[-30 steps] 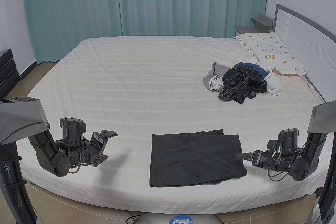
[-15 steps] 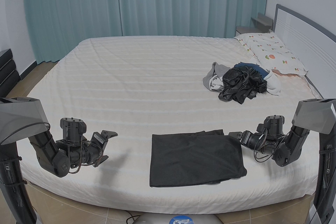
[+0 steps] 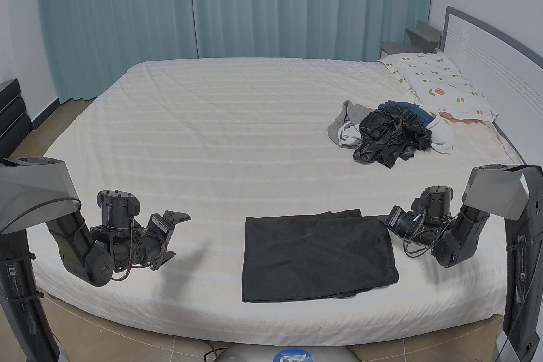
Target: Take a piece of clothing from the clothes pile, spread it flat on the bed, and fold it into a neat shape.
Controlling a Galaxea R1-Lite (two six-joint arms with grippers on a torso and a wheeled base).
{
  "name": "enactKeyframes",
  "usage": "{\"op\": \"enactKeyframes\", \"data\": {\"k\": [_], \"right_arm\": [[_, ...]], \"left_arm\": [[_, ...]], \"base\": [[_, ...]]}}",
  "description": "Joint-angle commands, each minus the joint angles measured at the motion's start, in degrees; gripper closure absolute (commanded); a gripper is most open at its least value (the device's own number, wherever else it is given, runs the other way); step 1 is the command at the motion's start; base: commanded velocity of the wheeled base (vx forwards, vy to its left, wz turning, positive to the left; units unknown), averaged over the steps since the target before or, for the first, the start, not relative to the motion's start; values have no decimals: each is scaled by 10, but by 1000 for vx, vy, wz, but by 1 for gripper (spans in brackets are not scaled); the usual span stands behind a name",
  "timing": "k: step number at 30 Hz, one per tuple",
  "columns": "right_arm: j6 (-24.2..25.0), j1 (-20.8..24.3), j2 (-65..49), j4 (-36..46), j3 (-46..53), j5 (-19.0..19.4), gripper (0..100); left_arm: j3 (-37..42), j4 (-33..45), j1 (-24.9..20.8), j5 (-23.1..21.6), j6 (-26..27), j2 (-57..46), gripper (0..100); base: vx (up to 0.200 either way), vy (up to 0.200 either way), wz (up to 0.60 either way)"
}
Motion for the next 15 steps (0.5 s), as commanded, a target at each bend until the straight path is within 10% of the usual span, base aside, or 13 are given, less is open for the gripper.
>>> {"op": "enactKeyframes", "data": {"k": [1,2,3,15], "right_arm": [[2,-4,-1,-6,5,0,100],[2,-4,-2,-6,6,0,100],[2,-4,-3,-6,7,0,0],[2,-12,-100,-22,61,-18,0]], "left_arm": [[-1,0,0,0,-2,1,0],[-1,0,0,0,-2,1,0],[-1,0,0,0,-2,1,0],[0,0,0,0,0,1,0]], "base": [[0,0,0],[0,0,0],[0,0,0],[0,0,0]]}}
